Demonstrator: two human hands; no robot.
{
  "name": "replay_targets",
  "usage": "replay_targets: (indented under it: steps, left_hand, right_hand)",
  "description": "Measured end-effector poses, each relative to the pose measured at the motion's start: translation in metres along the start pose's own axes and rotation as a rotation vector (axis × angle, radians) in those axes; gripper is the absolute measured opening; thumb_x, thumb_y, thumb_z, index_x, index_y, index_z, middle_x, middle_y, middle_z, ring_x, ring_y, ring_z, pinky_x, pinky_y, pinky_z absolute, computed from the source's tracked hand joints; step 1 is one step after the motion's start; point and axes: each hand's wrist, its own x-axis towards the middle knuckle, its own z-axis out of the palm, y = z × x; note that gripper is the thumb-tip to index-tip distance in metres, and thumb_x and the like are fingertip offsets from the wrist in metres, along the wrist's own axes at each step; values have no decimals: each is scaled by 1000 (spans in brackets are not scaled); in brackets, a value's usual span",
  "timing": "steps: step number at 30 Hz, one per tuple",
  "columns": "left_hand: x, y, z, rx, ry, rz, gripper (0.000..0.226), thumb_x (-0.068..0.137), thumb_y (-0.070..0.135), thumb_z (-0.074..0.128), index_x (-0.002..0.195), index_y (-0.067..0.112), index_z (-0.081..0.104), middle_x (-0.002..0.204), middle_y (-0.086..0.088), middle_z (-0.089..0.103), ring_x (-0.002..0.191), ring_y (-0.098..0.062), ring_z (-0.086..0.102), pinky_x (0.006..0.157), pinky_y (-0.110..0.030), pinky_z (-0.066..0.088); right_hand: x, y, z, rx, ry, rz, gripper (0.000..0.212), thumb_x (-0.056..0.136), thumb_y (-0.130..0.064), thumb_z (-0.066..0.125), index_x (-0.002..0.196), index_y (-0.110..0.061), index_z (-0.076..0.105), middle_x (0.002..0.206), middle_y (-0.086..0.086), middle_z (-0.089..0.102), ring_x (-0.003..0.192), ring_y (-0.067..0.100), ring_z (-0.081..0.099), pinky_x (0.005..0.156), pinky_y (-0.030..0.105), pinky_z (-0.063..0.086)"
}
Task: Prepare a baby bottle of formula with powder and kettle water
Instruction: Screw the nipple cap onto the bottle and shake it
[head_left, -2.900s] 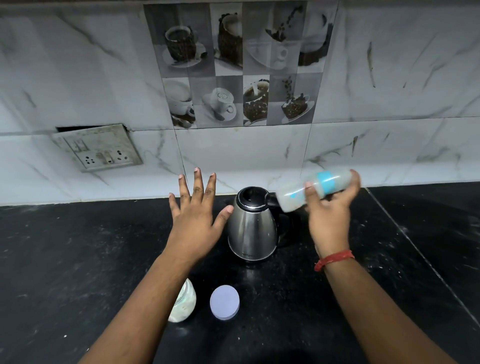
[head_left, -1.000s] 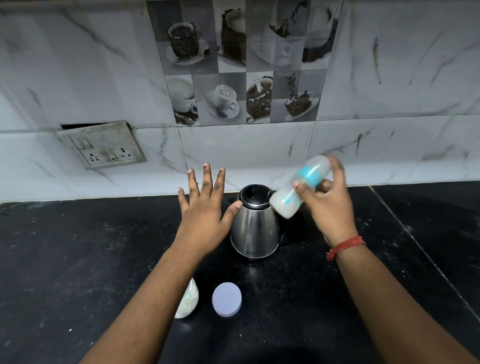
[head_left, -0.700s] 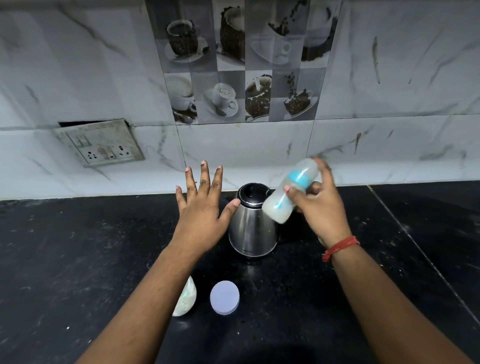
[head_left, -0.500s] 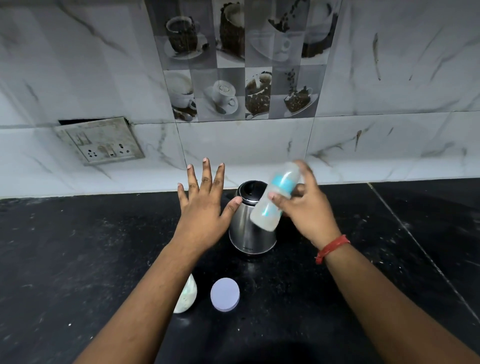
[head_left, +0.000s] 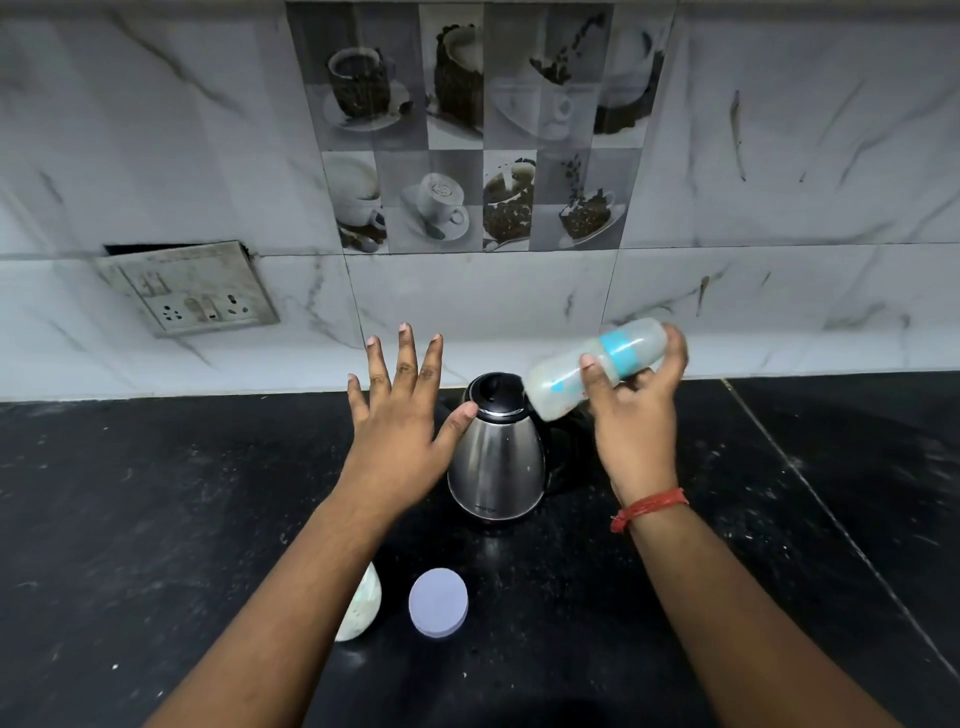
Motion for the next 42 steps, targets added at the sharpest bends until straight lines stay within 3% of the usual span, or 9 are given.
replay_targets:
  steps: [3, 8, 11, 15, 24, 28, 33, 37, 42]
  left_hand:
    - [2, 0, -1, -2, 11, 0, 84, 92, 74, 17, 162, 36, -10, 167, 6, -32, 152, -25, -35, 125, -59, -12]
    - [2, 2, -1, -15, 12, 1, 83, 94, 72, 20, 162, 36, -10, 167, 6, -31, 152, -24, -36, 125, -59, -13]
    - [3, 3, 0, -11, 15, 13, 83, 94, 72, 21, 162, 36, -10, 168, 6, -31, 152, -24, -35, 125, -59, -12]
    - [4, 5, -2, -13, 16, 7, 83, 94, 72, 21, 162, 36, -11, 167, 6, -32, 152, -24, -36, 124, -58, -13]
    - [2, 8, -2, -20, 5, 13, 85, 92, 74, 18, 162, 35, -11, 167, 6, -31, 152, -24, -36, 125, -58, -12]
    - [3, 7, -3, -20, 16, 11, 83, 94, 71, 22, 162, 35, -9, 168, 5, -29, 153, -25, -34, 125, -60, -10]
    - [1, 7, -4, -34, 5, 1, 86, 91, 75, 17, 162, 35, -11, 167, 5, -31, 152, -24, -35, 125, -58, -12]
    - [2, 6, -2, -39, 5, -2, 89, 87, 77, 13, 163, 34, -9, 168, 5, -30, 153, -25, -34, 126, -60, -10]
    - [1, 7, -3, -43, -9, -8, 87, 91, 74, 18, 162, 34, -10, 167, 6, -31, 152, -24, -35, 126, -58, -12]
  right_hand:
    - [5, -3, -6, -297, -227, 22, 73, 81, -31, 83, 133, -55, 37, 101, -3, 70, 92, 17, 73, 87, 44, 60]
    - [9, -11, -9, -64, 33, -30, 75, 88, -23, 77, 144, -40, 30, 108, -1, 69, 90, 12, 74, 86, 46, 61]
    - [7, -3, -10, -304, -280, 36, 76, 79, -31, 84, 134, -56, 38, 96, 0, 73, 85, 15, 75, 85, 49, 61]
    - [10, -11, -20, -4, 48, 22, 68, 88, -25, 77, 136, -45, 34, 107, 2, 71, 91, 15, 75, 81, 42, 62]
    - [6, -10, -21, 63, 81, -3, 69, 91, -16, 74, 139, -42, 31, 113, 9, 69, 89, 11, 74, 78, 35, 61]
    - [8, -8, -21, -156, -228, 102, 74, 86, -18, 79, 141, -45, 38, 106, 9, 71, 94, 22, 74, 80, 42, 62]
    - [13, -16, -26, 82, 121, 44, 66, 92, -17, 73, 135, -44, 31, 115, 7, 69, 92, 13, 74, 78, 34, 62]
    - [6, -8, -19, -124, -255, 167, 69, 86, -17, 79, 135, -46, 40, 106, 13, 72, 89, 21, 74, 72, 37, 62]
    - [10, -13, -20, 5, 97, 72, 70, 90, -22, 76, 142, -38, 32, 109, 8, 71, 88, 16, 74, 76, 40, 63]
